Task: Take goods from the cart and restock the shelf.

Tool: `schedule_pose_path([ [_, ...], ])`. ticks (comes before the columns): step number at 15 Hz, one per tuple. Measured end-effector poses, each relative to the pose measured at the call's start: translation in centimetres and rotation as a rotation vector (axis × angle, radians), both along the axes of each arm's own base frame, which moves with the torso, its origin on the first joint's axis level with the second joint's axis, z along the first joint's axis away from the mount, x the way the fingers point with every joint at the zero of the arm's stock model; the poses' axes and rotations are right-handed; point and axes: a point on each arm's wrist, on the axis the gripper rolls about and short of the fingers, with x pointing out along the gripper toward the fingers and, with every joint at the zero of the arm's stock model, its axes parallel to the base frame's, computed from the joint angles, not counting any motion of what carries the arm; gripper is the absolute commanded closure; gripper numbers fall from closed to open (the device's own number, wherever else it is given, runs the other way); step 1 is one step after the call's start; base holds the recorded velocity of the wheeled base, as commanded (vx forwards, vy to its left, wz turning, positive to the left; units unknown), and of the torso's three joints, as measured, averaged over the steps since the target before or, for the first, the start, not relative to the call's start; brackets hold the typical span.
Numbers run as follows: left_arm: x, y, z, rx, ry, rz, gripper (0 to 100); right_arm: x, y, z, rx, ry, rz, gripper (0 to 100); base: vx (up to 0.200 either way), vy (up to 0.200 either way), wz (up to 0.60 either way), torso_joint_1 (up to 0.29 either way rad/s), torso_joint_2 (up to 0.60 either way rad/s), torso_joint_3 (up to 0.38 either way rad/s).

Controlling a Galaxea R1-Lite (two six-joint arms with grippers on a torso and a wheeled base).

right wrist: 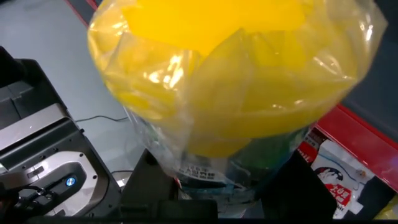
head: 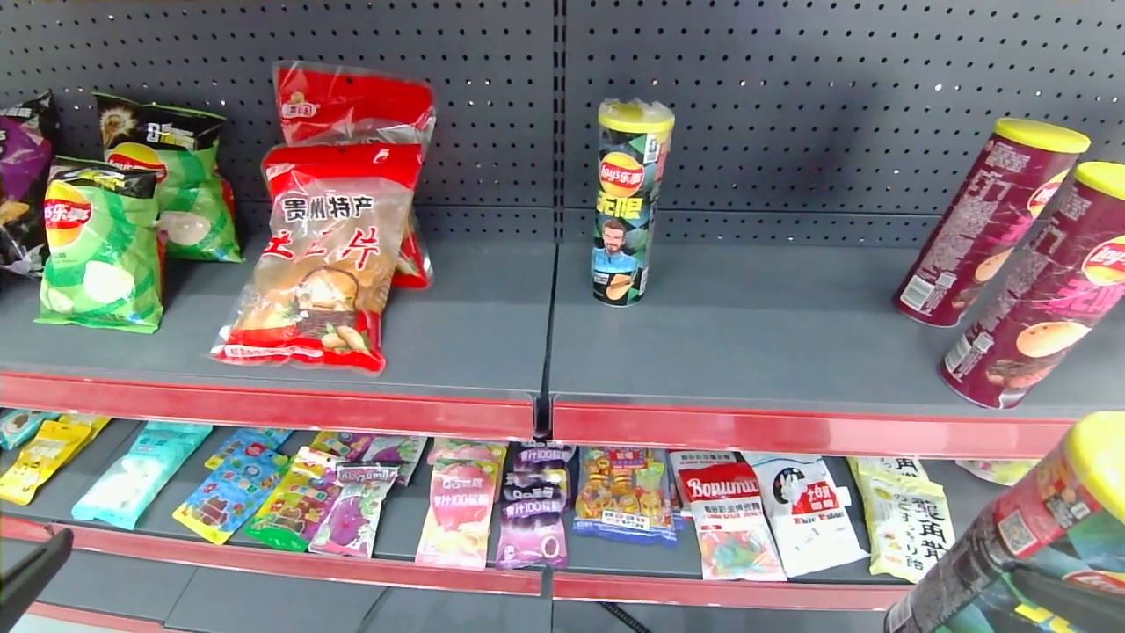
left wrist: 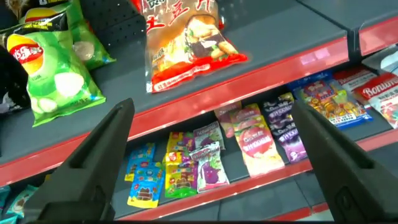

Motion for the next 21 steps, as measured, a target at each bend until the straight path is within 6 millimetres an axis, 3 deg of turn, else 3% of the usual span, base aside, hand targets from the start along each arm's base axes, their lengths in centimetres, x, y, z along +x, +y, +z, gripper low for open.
schedule_pose_path([
  [5,0.0,0.0,0.0,0.002,0.000,0.005,0,0.0,0.0,0.0,0.000,0.000,0.000,100,0.200,0.000,0.00,-0.003,0.00,0.008],
  [14,0.5,-0.2,0.0,0.062,0.017,-0.031,0,-0.2,0.7,1.2,0.022,-0.025,0.133,100,0.000,0.000,0.00,0.000,0.00,0.000],
  [18,3.1,-1.4,1.8,0.051,0.073,-0.155,0,0.5,1.6,2.0,0.035,-0.021,0.206,100,0.000,0.000,0.00,0.000,0.00,0.000],
  [21,7.3,-3.4,5.0,-0.005,0.091,-0.264,0,0.8,1.8,2.6,0.055,-0.004,0.208,100,0.000,0.000,0.00,0.000,0.00,0.000],
])
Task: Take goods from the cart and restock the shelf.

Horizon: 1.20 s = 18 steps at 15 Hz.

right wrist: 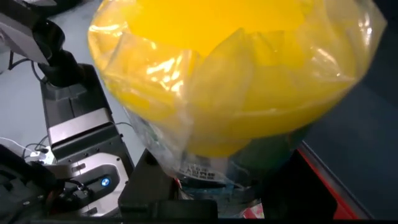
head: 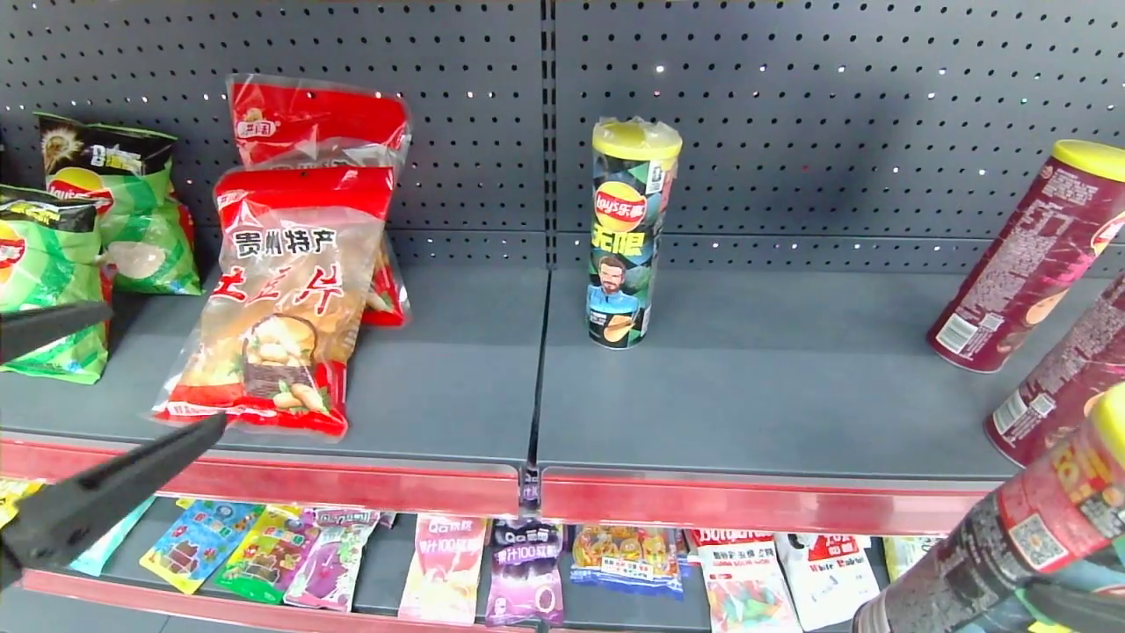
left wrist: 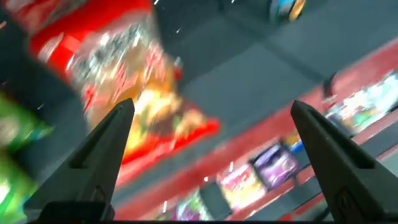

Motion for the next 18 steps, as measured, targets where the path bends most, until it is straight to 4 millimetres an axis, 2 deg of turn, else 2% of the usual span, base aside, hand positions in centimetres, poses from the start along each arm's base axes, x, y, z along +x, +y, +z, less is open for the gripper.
schedule_pose_path([
  [2,3.9,-2.0,2.2,-0.062,0.030,-0.111,0,0.2,0.1,0.9,0.021,-0.006,-0.004,100,0.000,0.000,0.00,0.000,0.00,0.000],
  [5,10.1,-5.3,4.8,-0.132,0.061,-0.276,0,0.3,0.1,1.0,0.020,-0.001,-0.011,100,0.000,0.000,0.00,0.000,0.00,0.000],
  [8,15.1,-8.0,5.0,-0.149,0.099,-0.371,0,0.4,0.1,1.0,0.019,0.003,-0.015,100,0.000,0.000,0.00,0.000,0.00,0.000],
  [10,17.2,-9.4,4.2,-0.152,0.136,-0.448,0,0.4,0.1,1.0,0.024,0.013,-0.018,100,0.000,0.000,0.00,0.000,0.00,0.000],
  [13,19.1,-10.6,2.9,-0.147,0.179,-0.487,0,0.4,0.1,0.9,0.024,0.017,-0.020,100,0.000,0.000,0.00,0.000,0.00,0.000],
  [18,22.1,-12.2,2.7,-0.157,0.173,-0.565,0,0.3,0.1,0.9,0.023,0.018,-0.022,100,0.000,0.000,0.00,0.000,0.00,0.000],
])
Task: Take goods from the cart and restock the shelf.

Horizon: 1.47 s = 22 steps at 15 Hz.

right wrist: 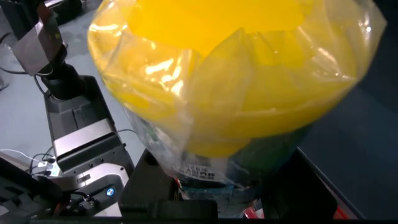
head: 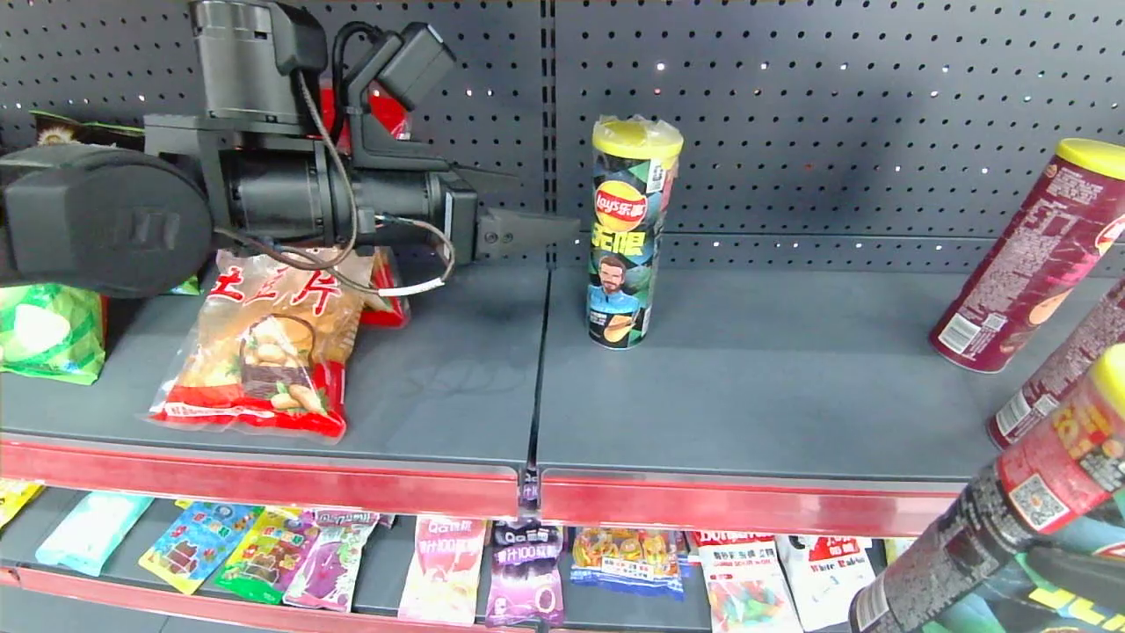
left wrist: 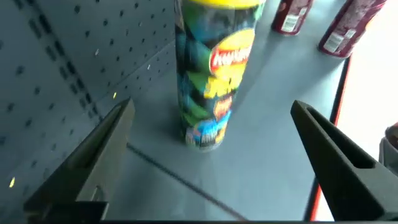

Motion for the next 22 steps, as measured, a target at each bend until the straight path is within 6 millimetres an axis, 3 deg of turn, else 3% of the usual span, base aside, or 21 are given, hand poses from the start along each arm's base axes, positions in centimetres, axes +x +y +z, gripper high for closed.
schedule_pose_path([
  [7,2.8,-1.3,-1.5,-0.010,0.025,-0.105,0,0.0,-0.2,0.1,0.002,-0.005,-0.019,100,0.000,0.000,0.00,0.000,0.00,0.000],
  [13,6.0,-2.4,-1.6,-0.034,-0.019,-0.156,0,0.0,-0.2,0.1,0.003,-0.007,-0.022,100,0.000,0.000,0.00,0.000,0.00,0.000],
  [22,7.4,-5.0,-2.9,-0.045,-0.016,-0.251,0,0.2,-0.3,0.1,0.005,0.005,-0.037,100,0.000,0.000,0.00,0.000,0.00,0.000],
])
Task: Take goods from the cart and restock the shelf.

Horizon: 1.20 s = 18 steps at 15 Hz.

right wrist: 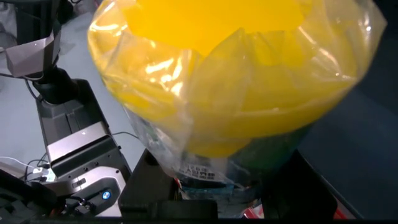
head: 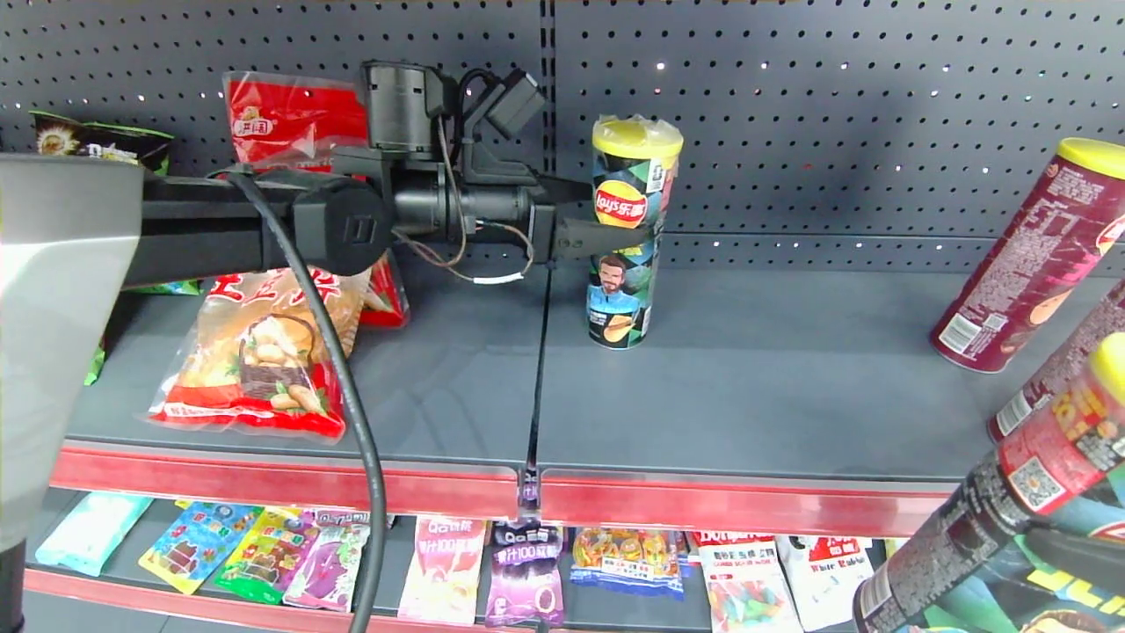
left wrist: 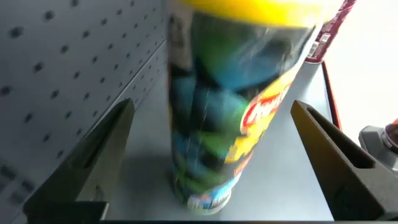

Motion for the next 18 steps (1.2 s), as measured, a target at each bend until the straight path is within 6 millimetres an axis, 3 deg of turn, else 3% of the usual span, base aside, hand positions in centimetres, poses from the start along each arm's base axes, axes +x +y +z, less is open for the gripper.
schedule_pose_path([
  [7,0.5,-0.6,-0.5,-0.010,0.035,-0.005,0,0.0,0.0,0.0,0.005,0.010,-0.003,100,0.000,0.000,0.00,0.000,0.00,0.000],
  [12,0.1,-2.1,0.4,-0.040,0.050,-0.034,0,0.0,0.0,0.0,0.007,0.009,-0.009,100,0.000,0.000,0.00,0.000,0.00,0.000],
  [13,0.0,-2.4,0.4,-0.041,0.048,-0.041,100,0.1,0.0,0.0,0.007,0.009,-0.010,100,0.000,0.000,0.00,0.000,0.00,0.000],
  [18,-0.1,-3.1,0.0,-0.038,0.056,-0.042,100,0.1,-0.2,0.1,0.008,0.008,-0.028,100,0.000,0.000,0.00,0.000,0.00,0.000],
])
